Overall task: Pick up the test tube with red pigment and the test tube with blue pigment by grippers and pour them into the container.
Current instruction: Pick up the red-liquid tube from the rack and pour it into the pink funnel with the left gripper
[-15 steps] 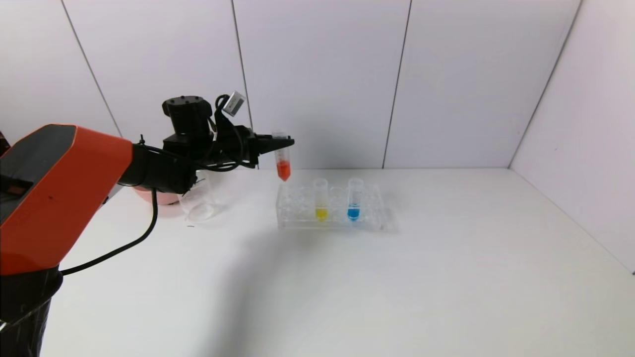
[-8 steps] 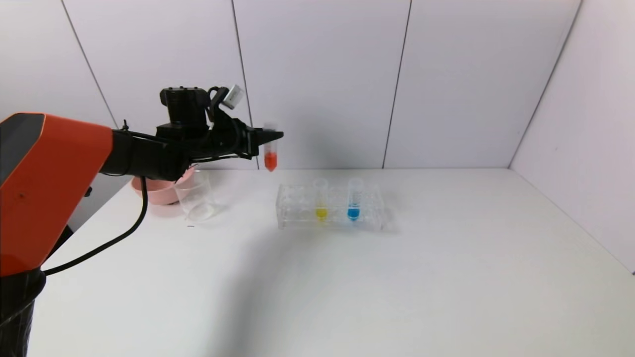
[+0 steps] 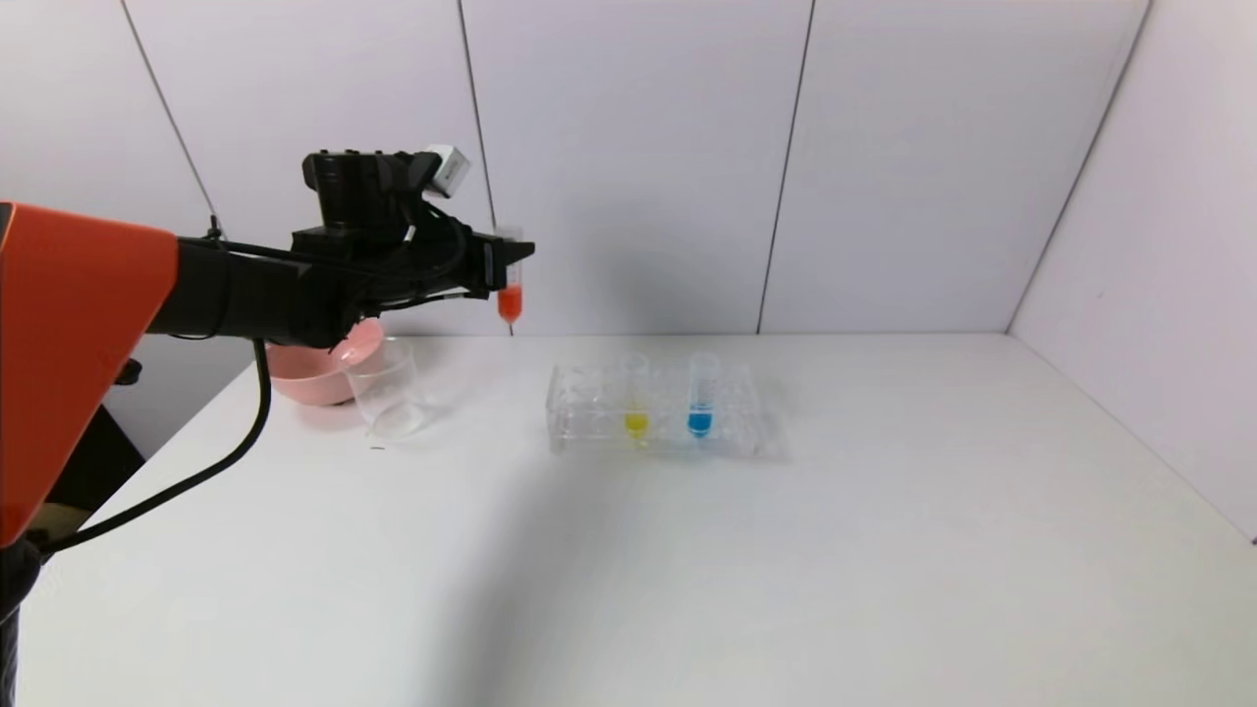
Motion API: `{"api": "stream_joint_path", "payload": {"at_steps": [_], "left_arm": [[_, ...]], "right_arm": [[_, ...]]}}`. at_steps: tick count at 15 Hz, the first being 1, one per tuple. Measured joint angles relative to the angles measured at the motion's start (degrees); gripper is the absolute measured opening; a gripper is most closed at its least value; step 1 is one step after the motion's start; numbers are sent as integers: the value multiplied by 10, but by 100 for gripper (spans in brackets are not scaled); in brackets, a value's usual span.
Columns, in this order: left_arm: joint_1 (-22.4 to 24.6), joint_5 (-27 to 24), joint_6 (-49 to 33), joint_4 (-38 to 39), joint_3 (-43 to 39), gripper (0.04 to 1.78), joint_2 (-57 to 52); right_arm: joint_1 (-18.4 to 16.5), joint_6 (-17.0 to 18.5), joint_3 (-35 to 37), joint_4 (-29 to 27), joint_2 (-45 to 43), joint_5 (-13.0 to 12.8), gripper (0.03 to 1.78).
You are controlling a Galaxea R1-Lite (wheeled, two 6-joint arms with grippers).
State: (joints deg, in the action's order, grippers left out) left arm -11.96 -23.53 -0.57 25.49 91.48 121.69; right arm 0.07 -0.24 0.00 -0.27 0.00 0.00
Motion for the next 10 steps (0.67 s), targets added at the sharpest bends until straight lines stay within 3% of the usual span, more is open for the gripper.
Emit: {"api": "stream_joint_path", "payload": {"at_steps": [6, 10], "left_arm": [[1, 76, -21, 4, -43, 46, -40], [18, 81, -37, 5, -59, 46, -65]], "right_arm": [[0, 0, 0, 0, 0, 0, 178], [0, 0, 0, 0, 0, 0, 177]]}}
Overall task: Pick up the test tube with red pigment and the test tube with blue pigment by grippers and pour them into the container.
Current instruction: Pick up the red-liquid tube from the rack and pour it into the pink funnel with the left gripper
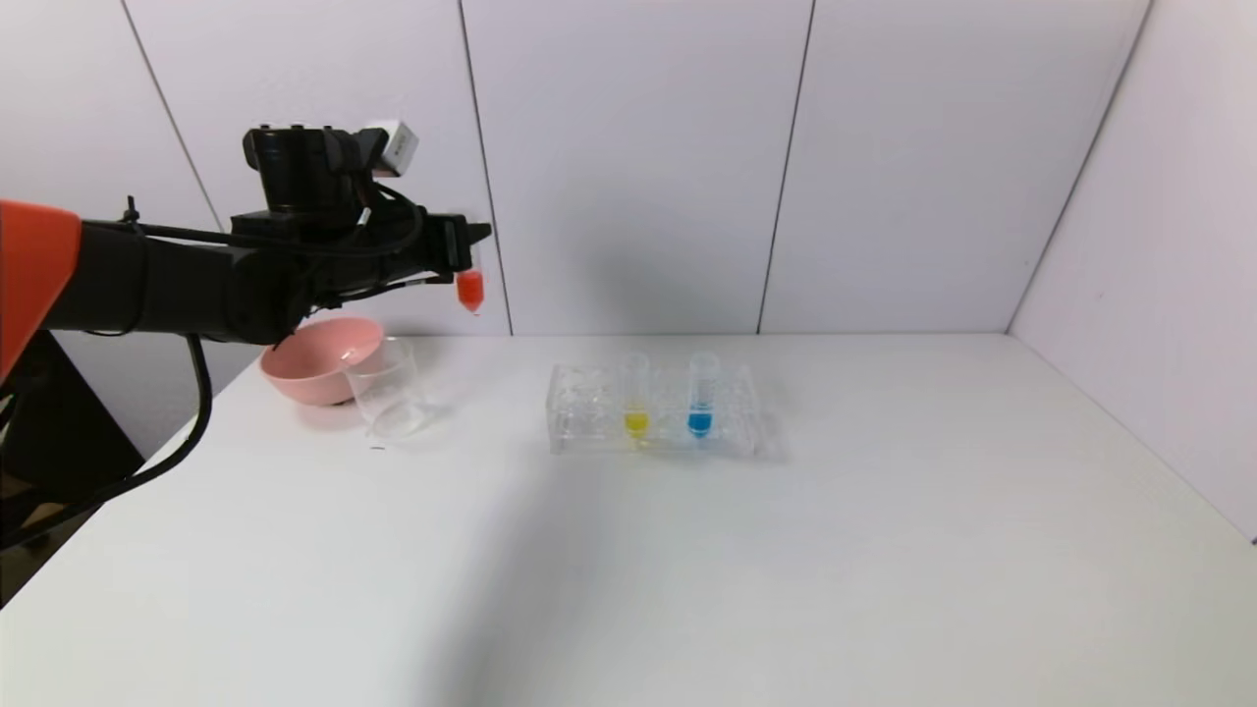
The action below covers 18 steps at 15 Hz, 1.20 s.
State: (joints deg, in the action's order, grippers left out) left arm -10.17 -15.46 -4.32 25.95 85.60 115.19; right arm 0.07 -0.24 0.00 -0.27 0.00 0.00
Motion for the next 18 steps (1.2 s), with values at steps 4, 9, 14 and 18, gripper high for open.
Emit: {"api": "stream_joint_path", "payload": {"at_steps": [4, 9, 14, 18], "left_arm": [[33, 0, -2, 0, -4, 46, -19], [82, 0, -1, 0, -15, 46, -39], [129, -10, 0, -1, -35, 46, -58], [158, -11, 0, -1, -48, 46, -69]], "right_arm": [[0, 0, 0, 0, 0, 0, 177], [0, 0, 0, 0, 0, 0, 177], [0, 0, 0, 0, 0, 0, 177], [0, 0, 0, 0, 0, 0, 178]]}}
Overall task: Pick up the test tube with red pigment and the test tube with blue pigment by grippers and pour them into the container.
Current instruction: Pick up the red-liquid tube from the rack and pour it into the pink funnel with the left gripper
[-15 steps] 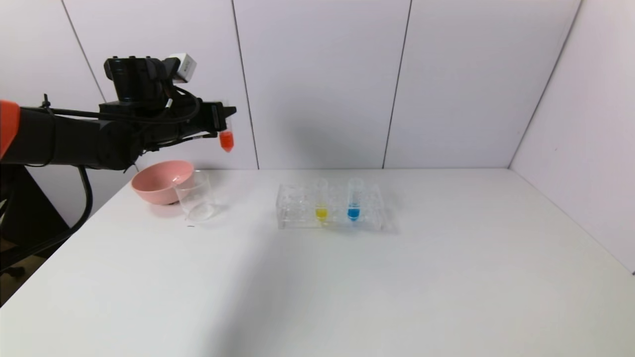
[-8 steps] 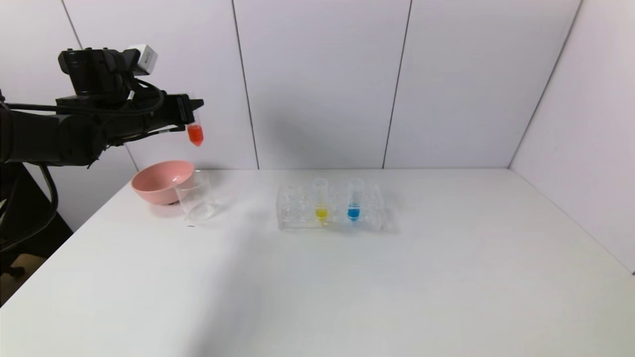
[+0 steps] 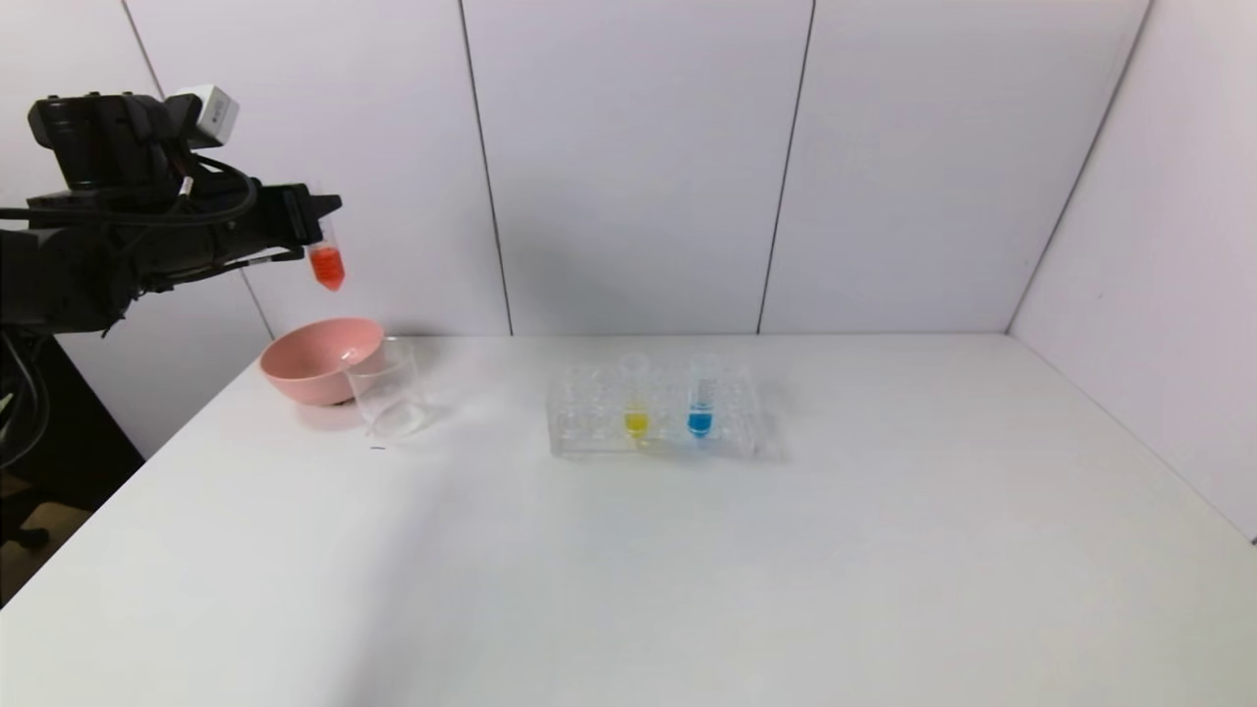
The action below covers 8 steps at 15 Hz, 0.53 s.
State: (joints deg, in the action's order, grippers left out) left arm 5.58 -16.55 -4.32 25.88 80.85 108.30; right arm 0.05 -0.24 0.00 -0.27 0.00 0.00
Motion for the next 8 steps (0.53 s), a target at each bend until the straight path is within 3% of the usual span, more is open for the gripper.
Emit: {"api": "stream_joint_path", "payload": {"at_steps": [8], "left_arm": [[22, -1, 0, 0, -11, 46, -2]], "right_arm": [[0, 0, 0, 0, 0, 0, 177]]}}
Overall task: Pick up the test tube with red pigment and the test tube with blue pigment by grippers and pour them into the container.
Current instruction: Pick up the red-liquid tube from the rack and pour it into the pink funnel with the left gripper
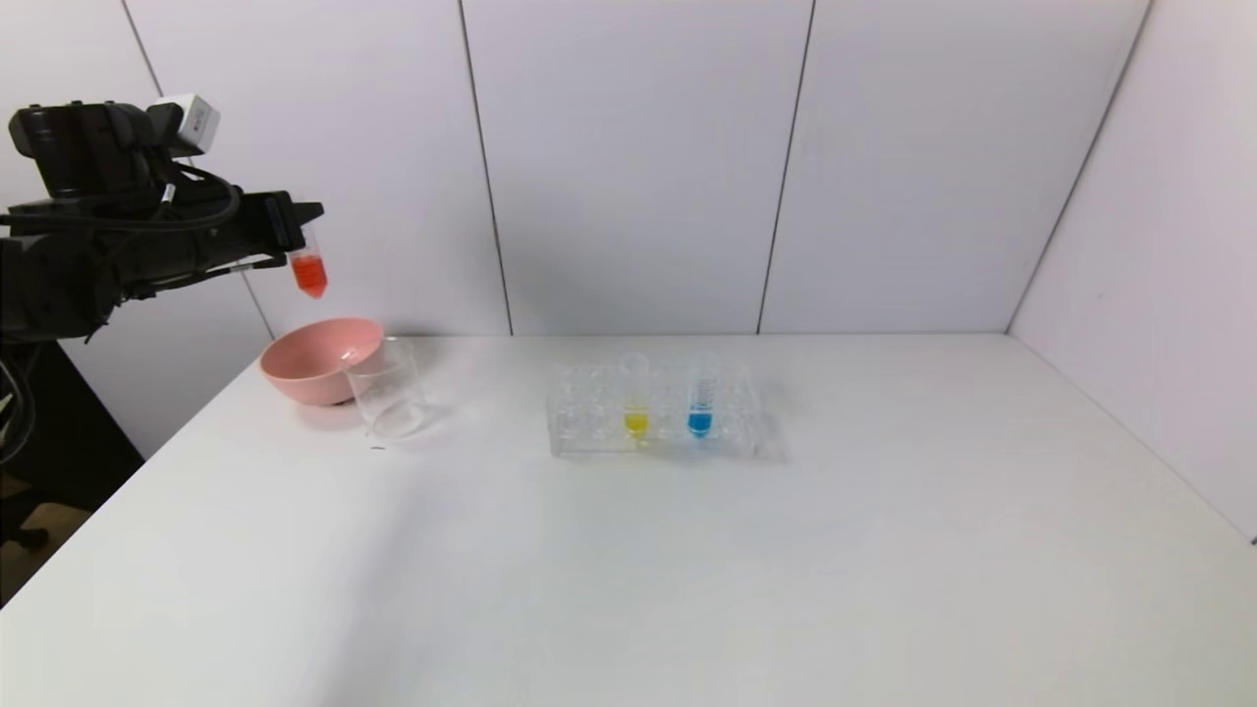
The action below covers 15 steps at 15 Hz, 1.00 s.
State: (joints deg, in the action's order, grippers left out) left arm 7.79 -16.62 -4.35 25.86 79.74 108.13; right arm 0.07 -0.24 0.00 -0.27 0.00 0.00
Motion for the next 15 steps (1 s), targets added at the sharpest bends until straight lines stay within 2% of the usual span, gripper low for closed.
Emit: {"api": "stream_joint_path", "payload": {"at_steps": [15], "left_arm": [[19, -10, 10, 10, -29, 46, -2]], "right_arm": [[0, 0, 0, 0, 0, 0, 177]]}}
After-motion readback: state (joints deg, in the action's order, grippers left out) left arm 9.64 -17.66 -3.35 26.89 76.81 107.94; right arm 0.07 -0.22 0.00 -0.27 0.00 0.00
